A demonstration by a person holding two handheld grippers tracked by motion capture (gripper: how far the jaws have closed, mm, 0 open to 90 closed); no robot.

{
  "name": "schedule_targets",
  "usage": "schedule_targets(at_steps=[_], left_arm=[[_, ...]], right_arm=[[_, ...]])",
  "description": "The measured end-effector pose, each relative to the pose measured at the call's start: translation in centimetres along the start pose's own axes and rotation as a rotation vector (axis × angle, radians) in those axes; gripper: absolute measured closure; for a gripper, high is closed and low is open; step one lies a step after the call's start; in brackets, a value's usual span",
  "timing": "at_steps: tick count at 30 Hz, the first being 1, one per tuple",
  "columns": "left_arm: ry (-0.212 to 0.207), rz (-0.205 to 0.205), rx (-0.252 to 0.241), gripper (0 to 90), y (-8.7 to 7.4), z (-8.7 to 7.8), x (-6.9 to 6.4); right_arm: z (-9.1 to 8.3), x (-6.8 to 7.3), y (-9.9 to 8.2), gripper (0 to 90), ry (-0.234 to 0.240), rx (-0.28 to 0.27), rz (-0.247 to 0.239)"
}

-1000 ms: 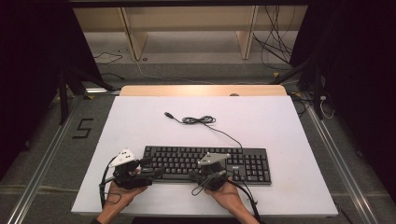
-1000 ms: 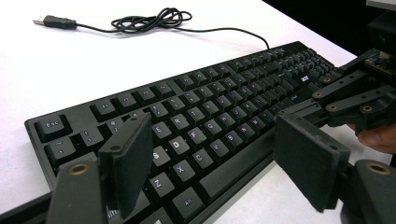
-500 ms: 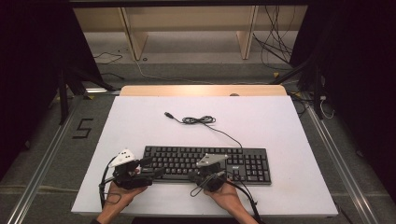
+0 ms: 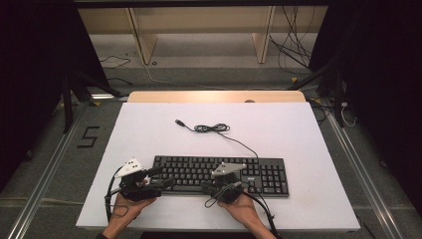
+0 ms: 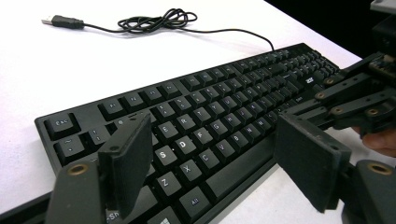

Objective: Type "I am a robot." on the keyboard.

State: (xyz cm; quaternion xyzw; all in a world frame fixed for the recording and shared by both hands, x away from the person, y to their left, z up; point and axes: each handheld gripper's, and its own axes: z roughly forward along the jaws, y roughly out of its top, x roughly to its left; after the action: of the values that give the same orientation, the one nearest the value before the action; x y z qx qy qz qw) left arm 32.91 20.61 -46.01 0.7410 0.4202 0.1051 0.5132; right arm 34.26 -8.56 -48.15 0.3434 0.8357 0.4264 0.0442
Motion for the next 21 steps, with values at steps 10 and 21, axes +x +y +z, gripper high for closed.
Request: schedule_targets(at_steps=[10,21], left_arm=[[0.013,-0.009,0.004,28.2,0.1,0.2,0.2],[0.025,-0.015,0.027,35.7,0.6,1.1,0.5]], right_arm=[[-1.2,-0.4,0.3,75.0,0.002,-0.044,0.008],[-2.5,-0.8,0.4,60.2,0.013,-0.077,0.02]])
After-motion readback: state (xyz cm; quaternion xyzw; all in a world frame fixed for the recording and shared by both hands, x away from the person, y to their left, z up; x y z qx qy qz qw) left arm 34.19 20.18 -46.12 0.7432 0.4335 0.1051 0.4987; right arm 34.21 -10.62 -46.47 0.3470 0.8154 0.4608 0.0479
